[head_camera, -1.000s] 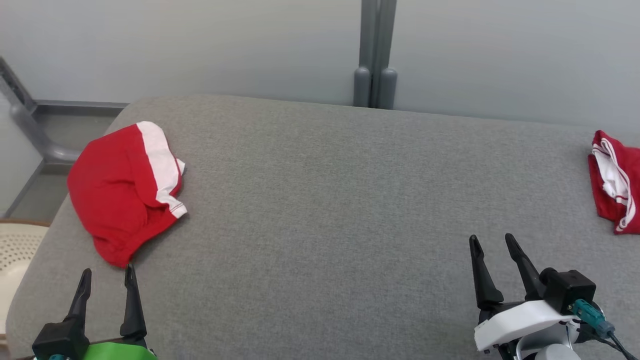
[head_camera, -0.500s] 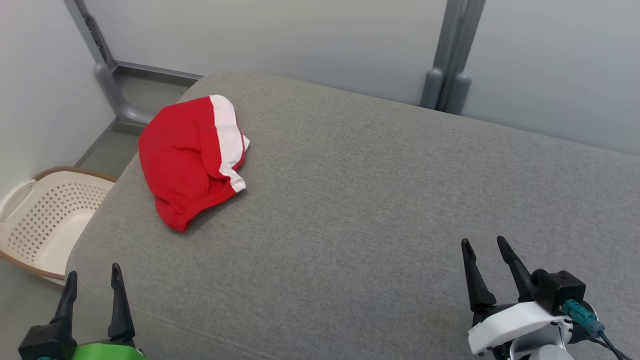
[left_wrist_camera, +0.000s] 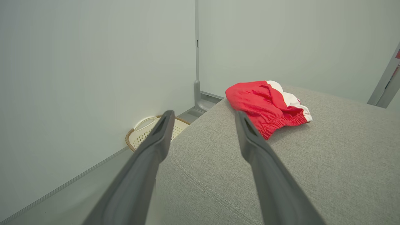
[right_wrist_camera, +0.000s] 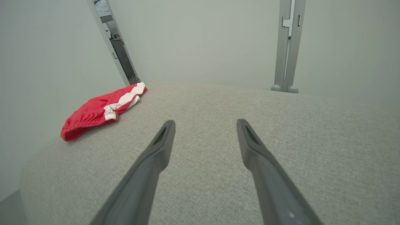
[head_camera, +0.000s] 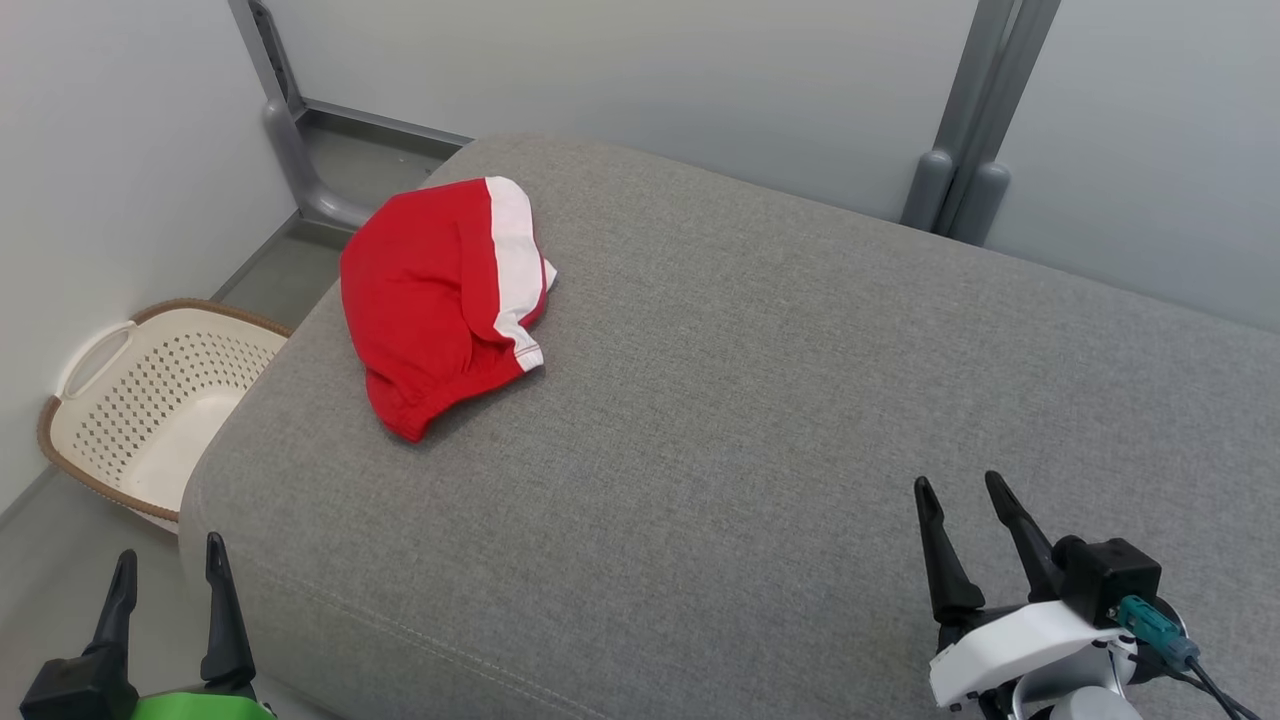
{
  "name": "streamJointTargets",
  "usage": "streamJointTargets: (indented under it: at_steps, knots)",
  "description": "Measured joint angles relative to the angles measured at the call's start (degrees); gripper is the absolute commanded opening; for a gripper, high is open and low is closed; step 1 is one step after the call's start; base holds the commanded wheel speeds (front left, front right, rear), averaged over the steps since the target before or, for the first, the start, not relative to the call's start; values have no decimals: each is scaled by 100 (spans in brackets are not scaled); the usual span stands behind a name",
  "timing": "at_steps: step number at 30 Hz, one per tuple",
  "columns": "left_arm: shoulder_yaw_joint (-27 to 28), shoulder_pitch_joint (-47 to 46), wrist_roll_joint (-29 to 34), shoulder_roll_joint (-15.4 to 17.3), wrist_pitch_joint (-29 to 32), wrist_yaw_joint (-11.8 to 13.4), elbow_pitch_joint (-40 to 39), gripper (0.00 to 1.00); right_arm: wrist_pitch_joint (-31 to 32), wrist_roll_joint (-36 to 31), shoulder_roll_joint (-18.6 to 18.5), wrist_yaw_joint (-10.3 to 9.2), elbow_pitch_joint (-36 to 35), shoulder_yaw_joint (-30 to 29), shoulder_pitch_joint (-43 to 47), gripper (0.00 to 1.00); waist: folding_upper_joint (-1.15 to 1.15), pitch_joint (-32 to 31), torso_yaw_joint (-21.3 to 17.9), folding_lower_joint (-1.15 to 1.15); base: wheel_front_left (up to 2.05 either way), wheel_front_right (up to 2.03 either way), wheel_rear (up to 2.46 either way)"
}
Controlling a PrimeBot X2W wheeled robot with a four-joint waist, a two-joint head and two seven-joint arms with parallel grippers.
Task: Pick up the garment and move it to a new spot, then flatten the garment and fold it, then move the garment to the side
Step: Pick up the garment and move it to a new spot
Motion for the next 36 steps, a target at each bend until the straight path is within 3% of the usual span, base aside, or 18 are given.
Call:
streamJointTargets:
  at_steps: [7, 14, 24, 31, 36]
  knots:
    - [40, -43, -4, 7, 1, 0, 37, 100, 0, -11, -9, 0, 1, -11, -15, 100, 0, 56, -97, 0, 0, 0, 0]
    - [57, -889, -162, 266, 0, -5, 169, 100, 10, -187, -144, 0, -60, -166, -247, 100, 0, 306, -357, 0, 0, 0, 0]
    - [-63, -2697, -684, 1099, 0, -34, 784, 100, 167, -437, -265, 0, -475, -455, -554, 100, 0, 868, -1022, 0, 0, 0, 0]
    - [-439, -3826, -1277, 1794, 198, -37, 1485, 100, 263, -609, -308, 0, -880, -743, -661, 100, 0, 1408, -1518, 1, 0, 0, 0]
    - [-720, -4427, -1749, 2105, 426, -46, 2114, 100, 337, -686, -291, 0, -1107, -912, -708, 100, 0, 1769, -1883, 1, 0, 0, 0]
